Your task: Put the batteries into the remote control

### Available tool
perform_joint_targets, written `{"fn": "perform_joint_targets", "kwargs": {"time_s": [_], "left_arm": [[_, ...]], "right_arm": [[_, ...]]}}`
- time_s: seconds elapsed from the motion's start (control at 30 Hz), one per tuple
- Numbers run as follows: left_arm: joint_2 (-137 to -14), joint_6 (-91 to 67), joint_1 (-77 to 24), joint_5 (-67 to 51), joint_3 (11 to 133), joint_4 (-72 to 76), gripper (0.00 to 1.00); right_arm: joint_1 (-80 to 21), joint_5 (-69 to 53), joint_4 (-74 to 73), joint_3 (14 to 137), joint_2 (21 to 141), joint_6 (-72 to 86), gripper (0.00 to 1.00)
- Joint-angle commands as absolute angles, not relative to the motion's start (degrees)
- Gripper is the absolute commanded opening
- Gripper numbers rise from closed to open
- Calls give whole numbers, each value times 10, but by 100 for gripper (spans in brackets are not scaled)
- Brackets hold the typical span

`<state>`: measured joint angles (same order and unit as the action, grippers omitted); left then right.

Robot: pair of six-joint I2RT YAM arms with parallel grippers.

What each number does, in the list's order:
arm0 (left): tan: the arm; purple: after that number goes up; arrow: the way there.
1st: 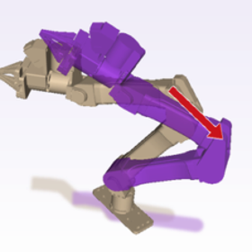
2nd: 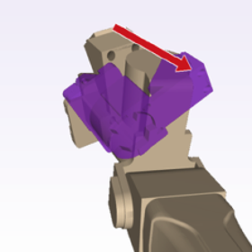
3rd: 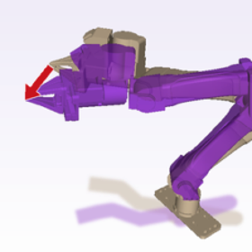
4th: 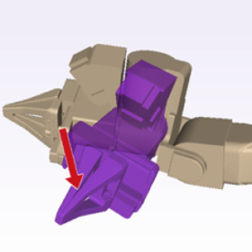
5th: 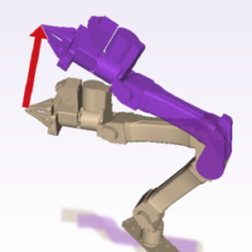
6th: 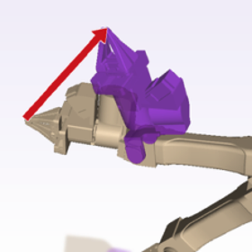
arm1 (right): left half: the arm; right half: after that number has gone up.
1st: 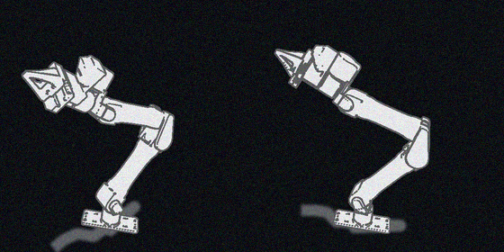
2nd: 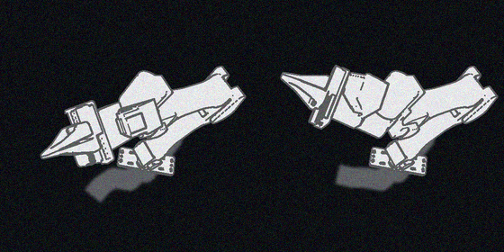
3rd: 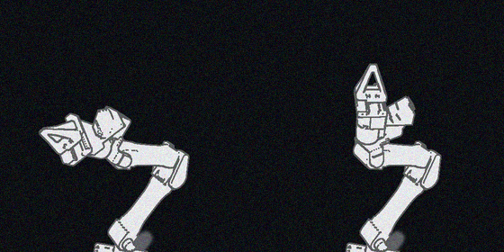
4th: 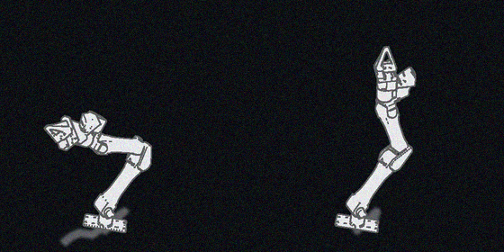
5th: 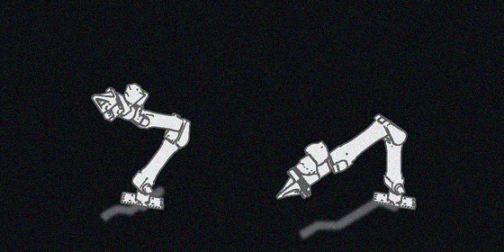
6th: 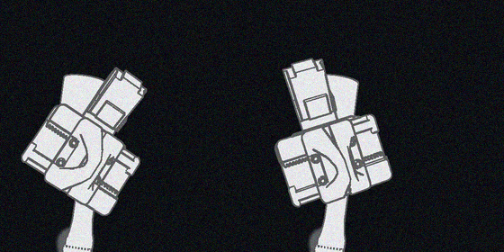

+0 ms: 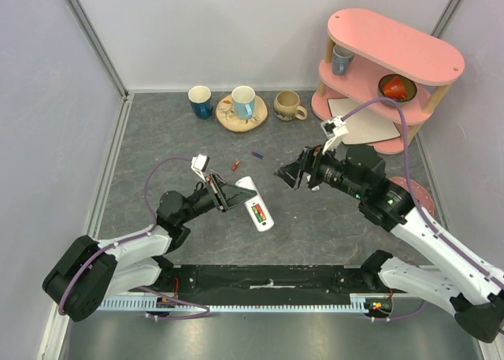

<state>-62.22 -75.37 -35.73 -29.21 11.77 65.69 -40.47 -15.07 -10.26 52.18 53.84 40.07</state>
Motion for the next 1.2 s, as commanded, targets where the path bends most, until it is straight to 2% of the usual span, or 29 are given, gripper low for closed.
{"fn": "perform_joint_targets", "kwargs": {"time_s": [0.0,0.1,0.2,0.37,0.73,1.0,1.17], "left_arm": [[-607,-734,-357,-292,106,672,2],[-581,-721,-358,-289,91,649,2],[-549,-712,-358,-292,76,617,2],[-492,-698,-358,-298,61,560,2],[-411,-683,-358,-294,36,503,2],[-403,-680,-358,-296,38,501,2],[-424,-687,-358,-302,44,519,2]], "right_arm": [[-403,147,-267,521,540,309,90],[-402,240,-283,482,597,278,87],[-393,260,-262,448,658,264,86],[-354,216,-194,427,730,251,82],[-297,154,-153,488,877,214,72],[-260,62,-131,495,914,193,68],[-258,44,-133,488,922,193,65]]}}
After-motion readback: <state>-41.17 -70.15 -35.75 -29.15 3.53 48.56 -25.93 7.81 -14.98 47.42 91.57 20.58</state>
